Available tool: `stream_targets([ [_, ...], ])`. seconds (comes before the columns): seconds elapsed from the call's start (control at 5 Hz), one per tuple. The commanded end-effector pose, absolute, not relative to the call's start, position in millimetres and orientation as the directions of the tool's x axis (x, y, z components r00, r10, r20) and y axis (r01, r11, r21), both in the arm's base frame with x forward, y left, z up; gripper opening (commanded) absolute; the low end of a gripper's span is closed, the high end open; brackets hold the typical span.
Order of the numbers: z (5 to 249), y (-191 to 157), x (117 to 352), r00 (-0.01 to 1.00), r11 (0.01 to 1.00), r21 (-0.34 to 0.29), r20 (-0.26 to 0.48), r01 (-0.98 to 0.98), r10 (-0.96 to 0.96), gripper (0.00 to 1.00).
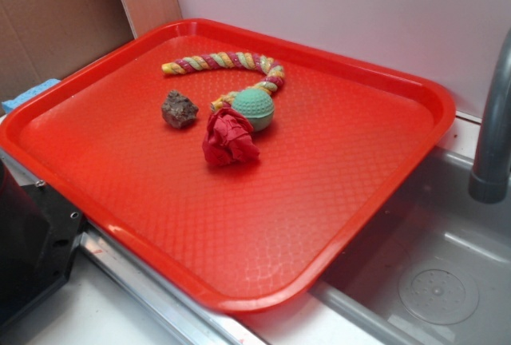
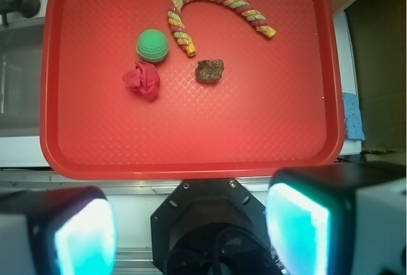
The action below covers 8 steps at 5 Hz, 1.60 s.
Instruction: Grab the green ball.
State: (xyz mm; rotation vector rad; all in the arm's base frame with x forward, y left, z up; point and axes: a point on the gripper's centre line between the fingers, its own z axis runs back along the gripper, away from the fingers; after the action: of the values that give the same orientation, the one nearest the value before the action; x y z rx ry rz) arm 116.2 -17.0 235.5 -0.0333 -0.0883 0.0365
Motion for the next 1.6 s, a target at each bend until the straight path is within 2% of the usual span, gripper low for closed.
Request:
stream_targets([
  [0.0,235.5,-17.0,116.2,0.995,0.999,-0.035,0.088,-0.035,0.038,1.0],
  [0.2,231.5,-17.9,120.2,0.992,0.998,-0.026,0.106,-0.065,0.067,1.0],
  [0.4,221.2,-28.6,131.4,0.975,0.989,-0.015,0.165,-0.15,0.15,1.0],
  [0.8,184.5,-55.6,172.2,0.939,0.978,0.011,0.282,-0.207,0.196,1.0],
  [1.0,164.6,-58.6,195.3,0.938,0.98,-0.006,0.288,-0.199,0.192,1.0],
  [1.4,118.8,-56.9,232.3,0.944,0.974,0.041,0.261,-0.221,0.203,1.0],
])
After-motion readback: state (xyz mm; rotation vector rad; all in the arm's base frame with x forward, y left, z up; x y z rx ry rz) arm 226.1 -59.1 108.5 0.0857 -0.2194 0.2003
